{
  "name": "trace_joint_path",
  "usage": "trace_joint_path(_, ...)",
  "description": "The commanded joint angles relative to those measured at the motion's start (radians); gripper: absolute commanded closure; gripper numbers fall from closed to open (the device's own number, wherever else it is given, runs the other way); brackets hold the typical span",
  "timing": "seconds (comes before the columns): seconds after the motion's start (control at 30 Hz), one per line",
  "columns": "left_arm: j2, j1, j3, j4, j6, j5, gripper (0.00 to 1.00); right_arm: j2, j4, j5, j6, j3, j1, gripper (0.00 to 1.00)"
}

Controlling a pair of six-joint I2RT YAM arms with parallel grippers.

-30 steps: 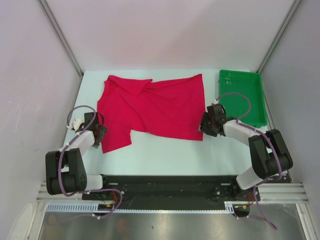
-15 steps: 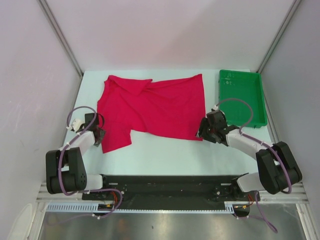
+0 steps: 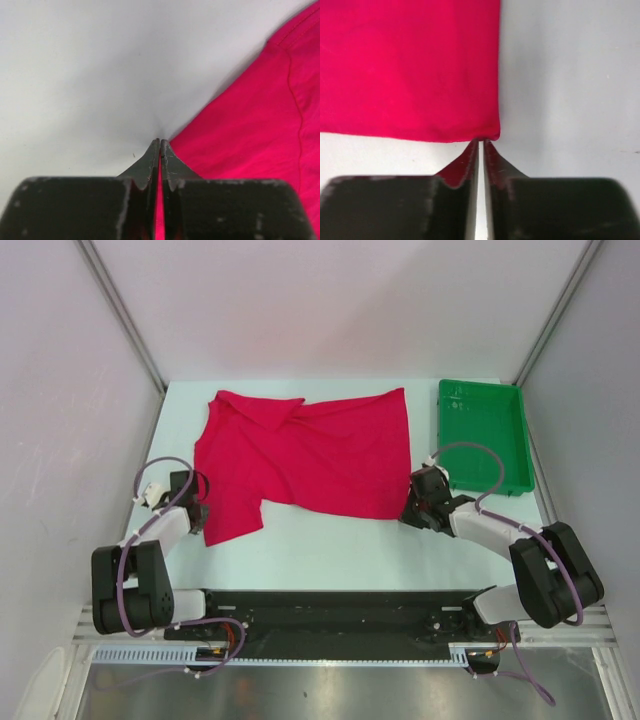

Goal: Roll the t-shirts
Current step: Flatten out the T-shirt at the center of the board.

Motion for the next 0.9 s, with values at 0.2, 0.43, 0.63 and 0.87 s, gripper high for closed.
trace_joint_path(0.2, -0.128, 0.0, -0.077, 0.108, 0.088, 0.067, 0.19, -0.035, 0.045, 0.036, -0.021, 0.0, -0.022, 1.0)
trace_joint_path(0.43, -0.018, 0.002, -0.061, 0.16, 0.117, 0.122, 0.29, -0.014, 0.074, 0.01, -0.038, 0.002, -0.036, 1.0)
trace_joint_path(0.63, 0.088, 0.0, -0.003, 0.141, 0.11, 0.132, 0.47, -0.011, 0.077, -0.013, -0.063, 0.004, -0.068, 1.0)
trace_joint_path(0.87, 0.151, -0.05, 0.087, -0.06, 0.054, 0.009, 0.88, -0.007, 0.083, -0.038, -0.075, 0.005, -0.076, 1.0)
